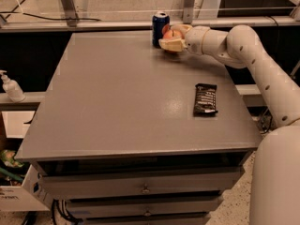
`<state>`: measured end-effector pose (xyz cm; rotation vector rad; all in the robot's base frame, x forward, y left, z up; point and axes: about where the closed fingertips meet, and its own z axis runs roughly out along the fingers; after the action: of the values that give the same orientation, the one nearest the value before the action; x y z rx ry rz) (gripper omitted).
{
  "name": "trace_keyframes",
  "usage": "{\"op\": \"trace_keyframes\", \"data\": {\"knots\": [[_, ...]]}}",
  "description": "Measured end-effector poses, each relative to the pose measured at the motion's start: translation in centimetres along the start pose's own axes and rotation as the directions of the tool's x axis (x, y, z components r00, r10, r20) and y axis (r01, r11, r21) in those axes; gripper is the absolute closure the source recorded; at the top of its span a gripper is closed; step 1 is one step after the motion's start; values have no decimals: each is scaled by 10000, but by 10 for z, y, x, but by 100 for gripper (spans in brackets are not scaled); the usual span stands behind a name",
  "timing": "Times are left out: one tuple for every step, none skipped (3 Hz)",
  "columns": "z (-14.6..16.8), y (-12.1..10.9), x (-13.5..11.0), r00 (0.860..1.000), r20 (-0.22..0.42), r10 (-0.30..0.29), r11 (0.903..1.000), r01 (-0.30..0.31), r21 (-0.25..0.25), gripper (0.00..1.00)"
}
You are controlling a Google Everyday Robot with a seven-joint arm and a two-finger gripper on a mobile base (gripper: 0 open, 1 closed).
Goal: Move apple near pepsi can
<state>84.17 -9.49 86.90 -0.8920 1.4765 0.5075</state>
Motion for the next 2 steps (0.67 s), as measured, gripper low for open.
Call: {"op": "trace_keyframes", "data": {"knots": [[-7, -4, 10, 9997, -188, 162, 9998, -159, 144, 82], [-12, -4, 18, 9988, -362, 315, 9992, -306, 245, 59]]}}
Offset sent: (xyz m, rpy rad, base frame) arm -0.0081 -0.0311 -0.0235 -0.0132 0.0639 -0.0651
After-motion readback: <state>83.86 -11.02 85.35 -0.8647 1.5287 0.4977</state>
